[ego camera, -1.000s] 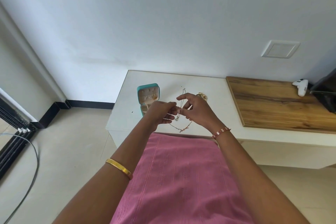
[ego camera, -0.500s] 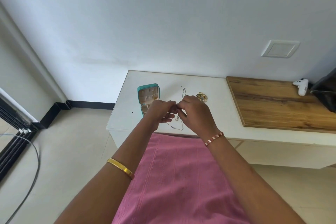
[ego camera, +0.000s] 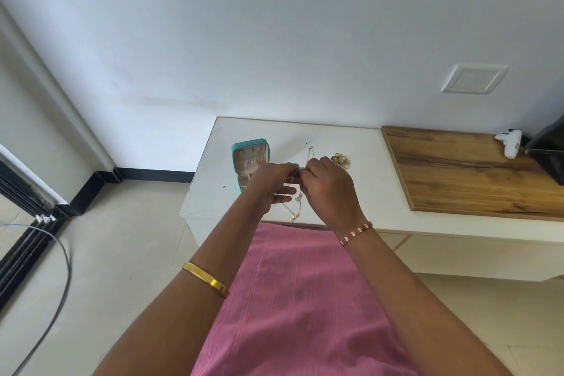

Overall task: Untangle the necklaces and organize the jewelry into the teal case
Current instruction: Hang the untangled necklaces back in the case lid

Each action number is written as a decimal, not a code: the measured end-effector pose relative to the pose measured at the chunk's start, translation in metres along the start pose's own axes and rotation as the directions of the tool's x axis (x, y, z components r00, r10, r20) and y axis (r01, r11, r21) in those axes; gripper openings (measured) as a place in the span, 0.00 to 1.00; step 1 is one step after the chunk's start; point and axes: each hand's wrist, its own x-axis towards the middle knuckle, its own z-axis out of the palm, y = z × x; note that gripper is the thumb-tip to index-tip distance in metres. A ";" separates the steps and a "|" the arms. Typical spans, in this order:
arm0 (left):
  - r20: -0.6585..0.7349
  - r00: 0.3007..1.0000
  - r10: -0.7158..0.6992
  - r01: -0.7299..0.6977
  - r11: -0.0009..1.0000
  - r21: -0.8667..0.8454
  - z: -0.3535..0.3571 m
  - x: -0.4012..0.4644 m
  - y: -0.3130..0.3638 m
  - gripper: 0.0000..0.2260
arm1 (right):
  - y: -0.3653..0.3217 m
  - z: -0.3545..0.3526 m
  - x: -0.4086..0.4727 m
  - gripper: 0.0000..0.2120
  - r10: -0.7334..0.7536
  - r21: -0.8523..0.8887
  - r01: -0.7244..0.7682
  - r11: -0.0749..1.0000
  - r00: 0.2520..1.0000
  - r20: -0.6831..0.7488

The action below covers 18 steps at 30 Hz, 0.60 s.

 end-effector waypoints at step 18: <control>-0.061 0.993 0.105 -0.090 0.973 0.212 -0.006 0.006 -0.004 0.06 | 0.022 -0.004 0.011 0.05 0.426 0.557 -0.687 0.466 0.727 0.539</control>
